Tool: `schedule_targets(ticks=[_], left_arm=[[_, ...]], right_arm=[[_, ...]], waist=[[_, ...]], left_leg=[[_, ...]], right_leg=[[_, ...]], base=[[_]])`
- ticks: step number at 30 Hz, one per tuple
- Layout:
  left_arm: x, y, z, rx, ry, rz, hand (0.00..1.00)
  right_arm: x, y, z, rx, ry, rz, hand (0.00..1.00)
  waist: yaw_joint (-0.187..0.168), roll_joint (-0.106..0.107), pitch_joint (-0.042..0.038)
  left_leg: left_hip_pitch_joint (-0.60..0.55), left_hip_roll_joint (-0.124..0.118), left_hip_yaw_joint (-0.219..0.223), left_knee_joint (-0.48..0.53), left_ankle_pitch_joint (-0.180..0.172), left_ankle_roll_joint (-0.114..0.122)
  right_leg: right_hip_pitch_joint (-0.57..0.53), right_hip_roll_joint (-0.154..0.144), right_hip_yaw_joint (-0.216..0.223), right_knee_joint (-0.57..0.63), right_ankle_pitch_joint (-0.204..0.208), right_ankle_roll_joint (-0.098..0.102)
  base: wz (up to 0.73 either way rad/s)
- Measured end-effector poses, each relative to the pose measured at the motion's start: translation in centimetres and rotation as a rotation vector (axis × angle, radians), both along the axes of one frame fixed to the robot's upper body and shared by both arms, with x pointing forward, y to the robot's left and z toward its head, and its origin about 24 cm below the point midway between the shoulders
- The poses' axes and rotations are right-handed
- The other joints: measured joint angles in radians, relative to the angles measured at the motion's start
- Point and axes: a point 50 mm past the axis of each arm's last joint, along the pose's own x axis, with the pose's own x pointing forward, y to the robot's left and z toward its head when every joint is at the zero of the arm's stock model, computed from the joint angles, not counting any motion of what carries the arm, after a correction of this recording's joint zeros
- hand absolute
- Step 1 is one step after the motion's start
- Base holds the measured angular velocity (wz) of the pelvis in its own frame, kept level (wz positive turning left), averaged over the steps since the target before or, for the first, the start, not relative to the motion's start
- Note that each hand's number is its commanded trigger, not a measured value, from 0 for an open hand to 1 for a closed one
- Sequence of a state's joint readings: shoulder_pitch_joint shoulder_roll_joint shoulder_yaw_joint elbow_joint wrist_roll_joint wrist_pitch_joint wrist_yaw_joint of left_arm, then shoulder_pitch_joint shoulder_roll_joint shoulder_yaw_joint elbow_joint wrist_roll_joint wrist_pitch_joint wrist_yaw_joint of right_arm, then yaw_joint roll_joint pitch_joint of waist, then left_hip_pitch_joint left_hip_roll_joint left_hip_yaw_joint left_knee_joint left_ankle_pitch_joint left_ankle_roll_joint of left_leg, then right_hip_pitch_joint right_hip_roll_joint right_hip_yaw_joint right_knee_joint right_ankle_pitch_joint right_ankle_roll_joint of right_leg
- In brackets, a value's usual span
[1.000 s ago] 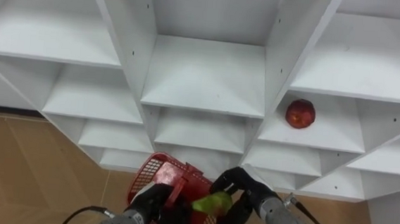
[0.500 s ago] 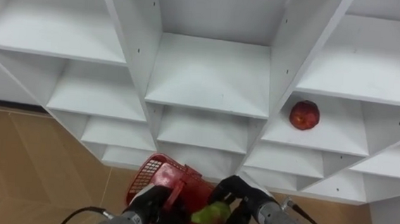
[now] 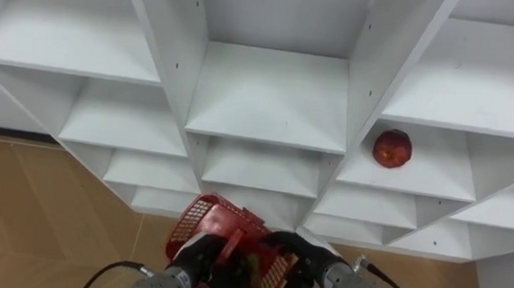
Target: Collect fruits from the closet
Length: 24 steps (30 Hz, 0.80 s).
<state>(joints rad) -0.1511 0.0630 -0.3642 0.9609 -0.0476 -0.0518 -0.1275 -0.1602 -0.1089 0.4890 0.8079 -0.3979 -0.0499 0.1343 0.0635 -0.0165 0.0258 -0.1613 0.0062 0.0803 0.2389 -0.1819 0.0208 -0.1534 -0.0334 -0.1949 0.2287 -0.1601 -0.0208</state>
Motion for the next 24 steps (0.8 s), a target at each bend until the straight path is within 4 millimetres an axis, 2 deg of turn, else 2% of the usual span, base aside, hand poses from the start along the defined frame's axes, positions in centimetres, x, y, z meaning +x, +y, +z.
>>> schedule_targets(ticks=[9, 24], left_arm=[[-0.01, 0.06, -0.02, 0.002, 0.001, -0.001, 1.00], [-0.02, -0.13, -0.01, -0.004, 0.001, -0.002, 1.00]], right_arm=[[-0.07, -0.08, -0.09, -0.003, 0.005, -0.001, 0.00], [-0.07, -0.13, -0.10, -0.004, 0.005, -0.003, 0.00]], waist=[[0.001, 0.007, 0.0045], [0.000, 0.007, 0.0048]], left_leg=[[-0.001, 0.001, 0.000, -0.003, 0.000, 0.000], [-0.001, 0.001, -0.001, -0.003, 0.000, 0.000]], right_leg=[[-0.001, 0.000, -0.003, 0.001, 0.001, 0.000], [-0.003, -0.001, 0.000, 0.000, 0.001, 0.000]], base=[[0.00], [0.00]])
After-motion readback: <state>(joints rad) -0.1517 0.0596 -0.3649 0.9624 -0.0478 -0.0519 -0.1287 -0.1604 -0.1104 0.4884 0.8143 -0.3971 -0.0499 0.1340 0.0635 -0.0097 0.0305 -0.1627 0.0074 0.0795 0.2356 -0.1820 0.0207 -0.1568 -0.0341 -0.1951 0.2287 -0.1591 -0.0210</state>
